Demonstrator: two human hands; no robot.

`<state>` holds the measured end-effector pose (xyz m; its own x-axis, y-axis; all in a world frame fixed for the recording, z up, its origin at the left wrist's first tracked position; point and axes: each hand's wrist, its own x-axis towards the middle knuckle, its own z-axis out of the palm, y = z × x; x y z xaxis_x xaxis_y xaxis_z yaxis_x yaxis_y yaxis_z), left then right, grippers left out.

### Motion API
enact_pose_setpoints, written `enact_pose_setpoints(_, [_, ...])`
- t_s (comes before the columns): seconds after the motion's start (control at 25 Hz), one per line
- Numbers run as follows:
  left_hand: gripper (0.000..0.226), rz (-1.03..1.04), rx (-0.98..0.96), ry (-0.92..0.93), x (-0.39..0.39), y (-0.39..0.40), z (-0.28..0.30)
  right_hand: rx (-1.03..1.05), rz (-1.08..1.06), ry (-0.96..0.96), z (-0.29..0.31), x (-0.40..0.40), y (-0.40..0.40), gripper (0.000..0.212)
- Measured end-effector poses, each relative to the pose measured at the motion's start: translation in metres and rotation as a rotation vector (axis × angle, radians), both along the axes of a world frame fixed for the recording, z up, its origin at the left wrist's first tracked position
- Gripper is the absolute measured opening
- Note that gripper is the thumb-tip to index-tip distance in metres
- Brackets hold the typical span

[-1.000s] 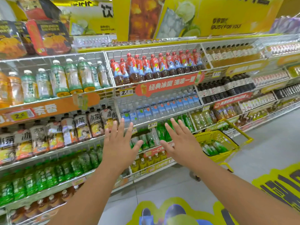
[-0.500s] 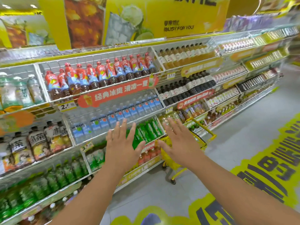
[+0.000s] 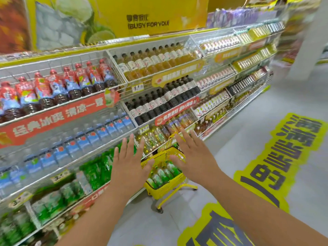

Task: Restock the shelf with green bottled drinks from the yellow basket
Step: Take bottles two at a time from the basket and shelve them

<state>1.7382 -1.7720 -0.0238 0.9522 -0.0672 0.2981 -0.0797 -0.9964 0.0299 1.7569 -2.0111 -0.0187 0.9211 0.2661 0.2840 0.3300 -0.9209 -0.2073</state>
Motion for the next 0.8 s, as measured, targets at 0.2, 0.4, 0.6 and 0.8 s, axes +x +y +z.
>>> enact_pose_setpoints(0.2, [0.081,-0.057,-0.057,-0.038,0.121,-0.031,-0.023,-0.048,-0.031,0.013,-0.019,0.102,-0.027,0.080])
enact_pose_setpoints(0.4, [0.082,-0.059,-0.097,0.029,0.224,-0.053,-0.038,-0.046,-0.073,0.043,-0.029,0.194,-0.049,0.078])
enact_pose_setpoints(0.6, [0.080,-0.048,-0.108,0.016,0.288,-0.067,-0.042,-0.047,-0.050,0.076,-0.038,0.268,-0.062,0.080])
enact_pose_setpoints(0.8, [0.078,0.098,-0.117,0.044,0.333,-0.071,-0.069,-0.047,0.053,0.138,-0.065,0.352,-0.079,0.090])
